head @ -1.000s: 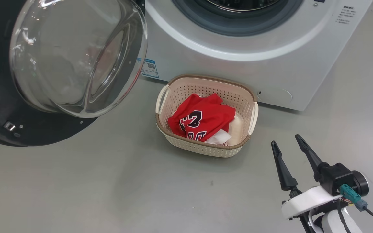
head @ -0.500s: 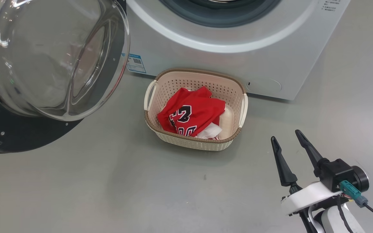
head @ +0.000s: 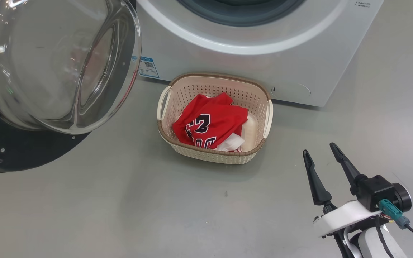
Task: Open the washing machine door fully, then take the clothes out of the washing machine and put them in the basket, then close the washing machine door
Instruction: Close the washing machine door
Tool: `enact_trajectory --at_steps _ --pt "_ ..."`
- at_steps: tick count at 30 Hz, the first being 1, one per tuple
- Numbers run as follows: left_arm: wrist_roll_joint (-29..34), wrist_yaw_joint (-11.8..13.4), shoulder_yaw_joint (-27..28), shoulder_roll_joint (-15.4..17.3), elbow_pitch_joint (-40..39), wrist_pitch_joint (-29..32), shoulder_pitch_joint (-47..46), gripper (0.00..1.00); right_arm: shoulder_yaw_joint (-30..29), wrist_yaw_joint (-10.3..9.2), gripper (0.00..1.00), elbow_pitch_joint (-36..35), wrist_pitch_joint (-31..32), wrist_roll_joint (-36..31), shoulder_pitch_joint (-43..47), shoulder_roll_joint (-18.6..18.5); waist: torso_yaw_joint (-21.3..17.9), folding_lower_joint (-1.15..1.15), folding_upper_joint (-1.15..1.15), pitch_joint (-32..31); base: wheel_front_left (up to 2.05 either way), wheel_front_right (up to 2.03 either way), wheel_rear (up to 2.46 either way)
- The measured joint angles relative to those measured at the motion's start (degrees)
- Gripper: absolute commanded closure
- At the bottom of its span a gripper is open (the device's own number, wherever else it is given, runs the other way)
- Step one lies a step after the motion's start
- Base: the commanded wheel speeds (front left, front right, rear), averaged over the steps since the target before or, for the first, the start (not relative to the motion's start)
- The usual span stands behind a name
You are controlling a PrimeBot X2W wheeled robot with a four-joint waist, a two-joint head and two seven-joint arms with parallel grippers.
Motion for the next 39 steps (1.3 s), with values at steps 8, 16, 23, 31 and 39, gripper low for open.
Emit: enact_trajectory --at_steps 8,16,23,31,39 --pt "-1.8 -3.9 -0.4 -0.1 0.0 4.5 0.0 1.0 -0.1 -0.07 0.0 0.0 0.0 0.0 0.0 0.0 0.5 0.0 0.0 0.0 0.0 0.0 0.0" --pt "-5.7 -7.2 -0.7 -1.5 -0.9 9.7 0.4 1.0 -0.2 -0.09 0.0 0.0 0.0 0.0 0.0 0.0 1.0 0.0 0.0 -0.1 0.0 0.0 0.0" --pt "-7.5 -8.6 -2.3 -2.3 -2.8 14.3 1.8 1.0 -0.3 -0.13 0.0 0.0 0.0 0.0 0.0 0.0 1.4 0.0 0.0 0.0 0.0 0.0 0.0" --pt "-8.2 -9.2 -4.0 -2.7 -5.5 19.0 3.7 1.0 -0.3 -0.15 0.0 0.0 -0.1 0.0 -0.1 0.0 1.3 0.0 0.0 0.1 0.0 0.0 0.0" --pt "-10.3 -9.7 -5.7 -3.4 -9.5 23.8 5.4 1.0 -0.3 -0.57 0.0 0.0 -0.3 0.0 -0.5 0.1 0.6 0.0 0.0 0.2 0.0 0.0 0.0"
